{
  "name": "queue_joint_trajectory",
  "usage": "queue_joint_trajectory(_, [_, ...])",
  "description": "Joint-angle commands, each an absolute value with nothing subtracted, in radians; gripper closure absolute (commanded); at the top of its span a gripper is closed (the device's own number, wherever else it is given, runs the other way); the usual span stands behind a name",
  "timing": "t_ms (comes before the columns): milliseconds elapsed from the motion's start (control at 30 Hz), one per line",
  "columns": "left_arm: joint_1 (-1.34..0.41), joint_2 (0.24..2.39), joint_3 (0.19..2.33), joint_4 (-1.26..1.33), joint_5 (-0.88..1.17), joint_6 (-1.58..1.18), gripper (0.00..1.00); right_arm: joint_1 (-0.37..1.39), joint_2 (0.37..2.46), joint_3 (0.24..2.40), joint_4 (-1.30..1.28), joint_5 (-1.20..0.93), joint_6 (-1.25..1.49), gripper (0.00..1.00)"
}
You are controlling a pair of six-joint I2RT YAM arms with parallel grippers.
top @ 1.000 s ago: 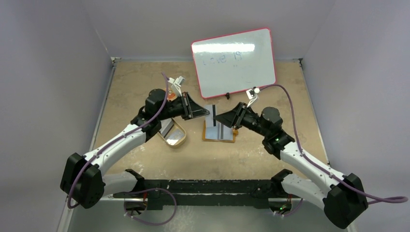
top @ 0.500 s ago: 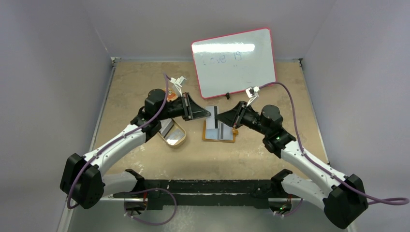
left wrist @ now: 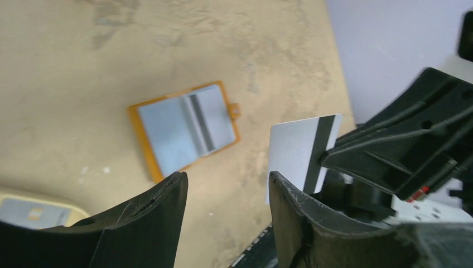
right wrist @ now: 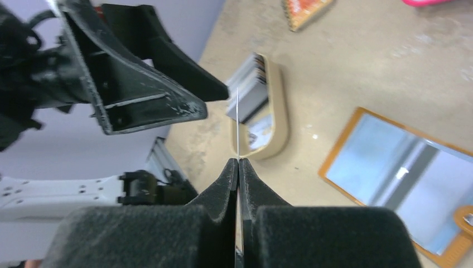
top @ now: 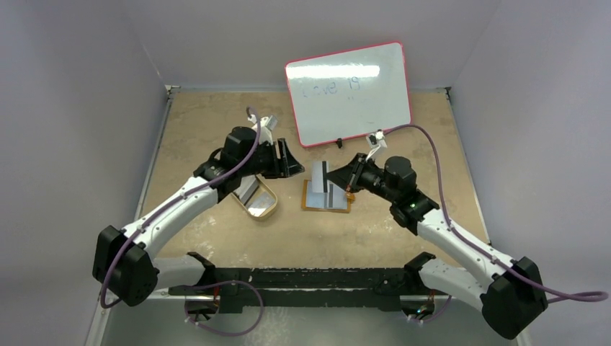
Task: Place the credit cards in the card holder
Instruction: Pick up the credit card from the storage box, then insert the credit card into the card holder.
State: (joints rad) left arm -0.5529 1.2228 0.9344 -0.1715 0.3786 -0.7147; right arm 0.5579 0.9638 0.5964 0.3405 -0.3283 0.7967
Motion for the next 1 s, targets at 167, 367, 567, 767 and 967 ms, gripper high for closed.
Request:
queue_joint_trajectory(167, [-0.56, 1.398, 1.04, -0.416, 0.125, -0.537, 0.47, 0.543, 1.108, 0.61, 0.277, -0.243, 0.686, 1.0])
queue_joint_trajectory(367, [-0.582, 1.52, 1.041, -0.341, 0.162, -0.562, 0.52, 0.463, 1.262, 0.573, 0.385, -0.368, 0.705, 1.0])
queue_joint_trajectory(567, [-0.622, 1.614, 1.063, -0.291, 0.164, -0.587, 0.56, 0.426, 1.334, 0.549, 0.422, -0.38, 0.71, 1.0])
queue_joint_trajectory(767, [-0.651, 1.673, 1.046, -0.226, 0.179, -0.614, 0.63, 0.413, 1.343, 0.536, 0.409, -0.327, 0.706, 1.0])
queue_joint_trajectory(967, [-0.675, 1.71, 1.043, -0.217, 0.161, -0.622, 0.72, 0.405, 1.373, 0.519, 0.456, -0.337, 0.728, 1.0])
